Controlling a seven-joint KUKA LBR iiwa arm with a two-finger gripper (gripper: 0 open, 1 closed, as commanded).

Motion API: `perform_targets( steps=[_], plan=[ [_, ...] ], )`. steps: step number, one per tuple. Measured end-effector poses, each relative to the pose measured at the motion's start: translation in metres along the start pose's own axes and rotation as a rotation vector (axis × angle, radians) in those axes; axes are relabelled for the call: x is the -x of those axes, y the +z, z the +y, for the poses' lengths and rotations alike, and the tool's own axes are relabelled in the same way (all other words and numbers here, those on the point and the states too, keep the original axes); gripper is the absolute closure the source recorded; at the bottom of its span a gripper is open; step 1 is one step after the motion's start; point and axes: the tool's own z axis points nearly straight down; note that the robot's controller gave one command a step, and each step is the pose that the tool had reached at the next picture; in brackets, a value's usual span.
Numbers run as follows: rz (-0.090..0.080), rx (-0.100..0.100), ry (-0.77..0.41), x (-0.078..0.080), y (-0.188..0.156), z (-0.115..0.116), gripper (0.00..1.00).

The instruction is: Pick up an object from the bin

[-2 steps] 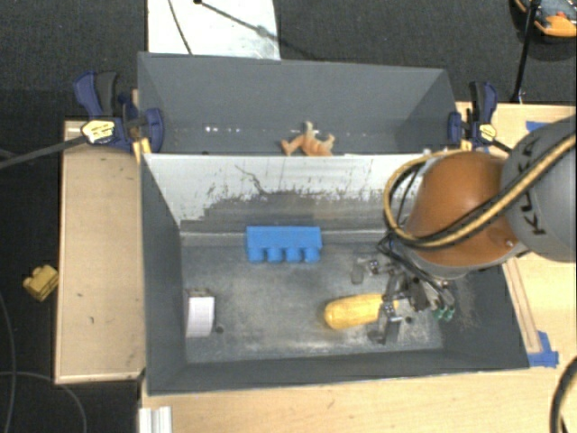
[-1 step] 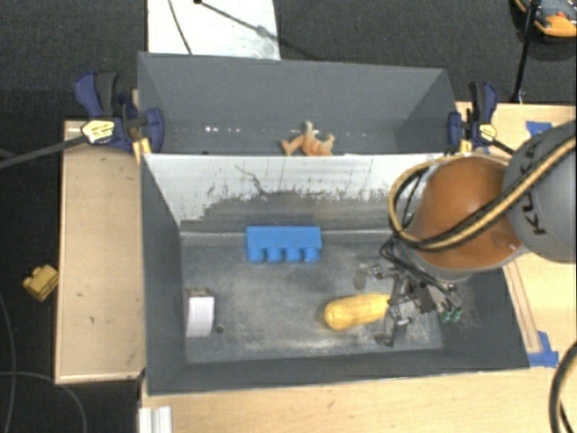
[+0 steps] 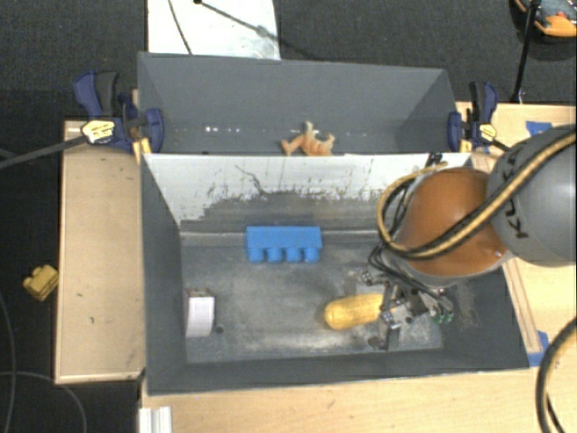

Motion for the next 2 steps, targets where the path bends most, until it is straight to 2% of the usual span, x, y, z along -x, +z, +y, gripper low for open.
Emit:
perform_targets(
  steps=[1, 2],
  plan=[
    [0.004, 0.002, -0.151, -0.002, 0.0219, -0.001, 1.0],
    [0.004, 0.002, -0.15, -0.002, 0.0219, -0.001, 1.0]
  ],
)
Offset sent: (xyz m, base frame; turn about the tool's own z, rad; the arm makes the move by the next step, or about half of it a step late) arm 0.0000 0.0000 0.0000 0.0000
